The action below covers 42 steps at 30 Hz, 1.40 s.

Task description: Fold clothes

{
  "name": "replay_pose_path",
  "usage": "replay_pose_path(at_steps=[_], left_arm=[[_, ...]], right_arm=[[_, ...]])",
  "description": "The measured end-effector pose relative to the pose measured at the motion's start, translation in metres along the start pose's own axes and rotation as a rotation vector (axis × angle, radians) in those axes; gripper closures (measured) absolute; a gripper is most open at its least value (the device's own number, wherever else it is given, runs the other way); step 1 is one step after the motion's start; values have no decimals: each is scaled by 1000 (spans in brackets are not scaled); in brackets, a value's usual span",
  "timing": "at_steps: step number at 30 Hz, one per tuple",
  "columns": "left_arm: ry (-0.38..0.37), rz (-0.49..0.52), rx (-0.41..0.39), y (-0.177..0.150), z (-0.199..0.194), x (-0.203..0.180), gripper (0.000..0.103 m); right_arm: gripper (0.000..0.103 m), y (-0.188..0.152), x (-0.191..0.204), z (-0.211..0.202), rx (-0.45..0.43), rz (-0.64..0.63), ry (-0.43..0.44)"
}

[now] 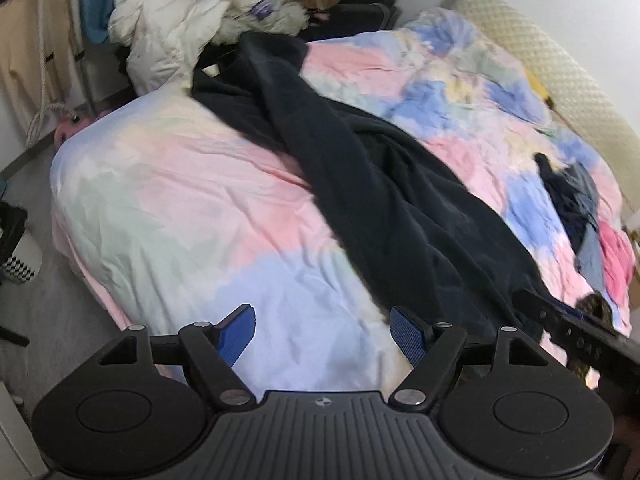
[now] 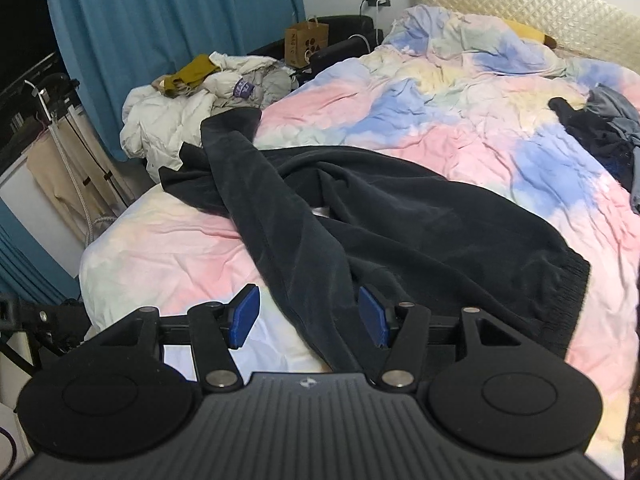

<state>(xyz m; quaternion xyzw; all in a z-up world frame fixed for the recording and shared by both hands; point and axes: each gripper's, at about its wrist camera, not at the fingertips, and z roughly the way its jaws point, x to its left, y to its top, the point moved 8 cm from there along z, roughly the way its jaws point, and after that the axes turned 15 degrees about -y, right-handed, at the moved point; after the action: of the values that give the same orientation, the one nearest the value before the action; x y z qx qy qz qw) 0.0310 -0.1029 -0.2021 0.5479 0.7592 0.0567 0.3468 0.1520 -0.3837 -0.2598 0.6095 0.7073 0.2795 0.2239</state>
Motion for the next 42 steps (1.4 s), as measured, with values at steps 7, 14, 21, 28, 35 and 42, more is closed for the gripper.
replay_pose_path(at_steps=[7, 14, 21, 28, 35, 42], left_arm=[[24, -35, 12, 76, 34, 50, 27], [37, -136, -13, 161, 72, 96, 27], [23, -191, -12, 242, 116, 139, 27], [-7, -180, 36, 332, 174, 192, 26], [-29, -181, 73, 412, 237, 249, 24], [-35, -216, 89, 474, 296, 299, 24]], right_arm=[[46, 16, 35, 58, 37, -39, 23], [46, 32, 72, 101, 88, -70, 64], [46, 51, 107, 135, 140, -80, 35], [45, 69, 142, 180, 204, -54, -66], [45, 87, 183, 228, 275, -9, -143], [44, 92, 205, 255, 340, -11, -194]])
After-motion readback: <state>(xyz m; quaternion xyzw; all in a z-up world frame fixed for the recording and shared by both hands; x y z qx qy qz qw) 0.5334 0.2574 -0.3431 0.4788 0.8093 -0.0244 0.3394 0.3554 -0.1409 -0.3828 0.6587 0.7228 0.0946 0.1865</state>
